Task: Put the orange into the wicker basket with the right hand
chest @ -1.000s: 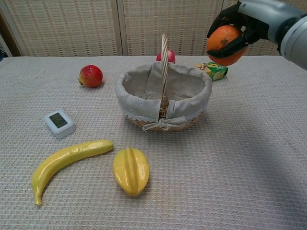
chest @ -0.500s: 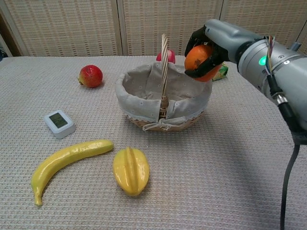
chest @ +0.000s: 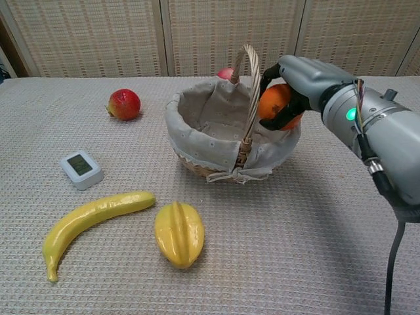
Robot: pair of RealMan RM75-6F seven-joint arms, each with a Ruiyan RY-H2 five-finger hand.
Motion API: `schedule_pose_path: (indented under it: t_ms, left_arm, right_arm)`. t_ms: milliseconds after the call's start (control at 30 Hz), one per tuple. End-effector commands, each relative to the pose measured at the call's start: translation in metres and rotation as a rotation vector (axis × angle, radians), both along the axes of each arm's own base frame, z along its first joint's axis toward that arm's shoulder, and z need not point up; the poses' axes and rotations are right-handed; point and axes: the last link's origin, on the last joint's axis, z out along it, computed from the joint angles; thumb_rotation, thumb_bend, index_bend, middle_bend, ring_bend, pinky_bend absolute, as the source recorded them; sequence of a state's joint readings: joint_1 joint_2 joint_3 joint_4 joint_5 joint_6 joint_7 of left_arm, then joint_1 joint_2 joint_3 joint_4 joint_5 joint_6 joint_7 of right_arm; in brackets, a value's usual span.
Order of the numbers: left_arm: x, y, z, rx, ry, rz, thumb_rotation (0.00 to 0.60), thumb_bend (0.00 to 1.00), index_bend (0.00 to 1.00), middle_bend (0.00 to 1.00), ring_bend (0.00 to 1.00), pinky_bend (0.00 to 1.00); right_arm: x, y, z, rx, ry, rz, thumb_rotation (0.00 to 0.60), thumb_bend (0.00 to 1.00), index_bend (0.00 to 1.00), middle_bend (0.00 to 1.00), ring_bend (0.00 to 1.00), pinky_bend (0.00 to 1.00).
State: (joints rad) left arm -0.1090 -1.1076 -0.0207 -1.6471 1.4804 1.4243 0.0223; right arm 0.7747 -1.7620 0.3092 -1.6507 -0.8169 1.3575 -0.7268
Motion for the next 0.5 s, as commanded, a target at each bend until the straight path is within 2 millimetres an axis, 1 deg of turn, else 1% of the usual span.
schedule_pose_path:
  t_ms: [33,67,167,267,500]
  left_arm:
    - [-0.0001,-0.0001,0.0001,0.001,0.000,0.000,0.600,0.33,0.00,0.00,0.00,0.10]
    - [-0.0002,-0.0001,0.0003,0.001,-0.001,0.000,0.600,0.33,0.00,0.00,0.00,0.10]
    - [-0.0001,-0.0002,0.0005,0.000,0.001,-0.001,0.600,0.33,0.00,0.00,0.00,0.11]
    - [0.0002,-0.0007,0.0000,0.000,0.002,-0.004,0.600,0.33,0.00,0.00,0.00,0.10]
    - [0.0002,-0.0003,-0.0003,0.000,0.001,0.000,0.600,0.33,0.00,0.00,0.00,0.10]
  right_arm:
    - [0.0019,-0.0007,0.0021,-0.013,-0.016,0.000,0.600,0.21,0.53,0.06,0.00,0.23]
    - [0.0024,-0.0009,0.0034,-0.019,-0.020,0.002,0.600,0.19,0.53,0.04,0.00,0.22]
    - [0.0029,-0.0012,0.0069,-0.036,-0.030,0.007,0.600,0.16,0.54,0.00,0.00,0.19]
    - [0.0029,-0.0022,0.0088,-0.047,-0.041,0.007,0.600,0.13,0.55,0.00,0.00,0.18]
    - [0.0028,-0.0059,0.0106,-0.064,-0.058,-0.002,0.600,0.13,0.58,0.00,0.00,0.16]
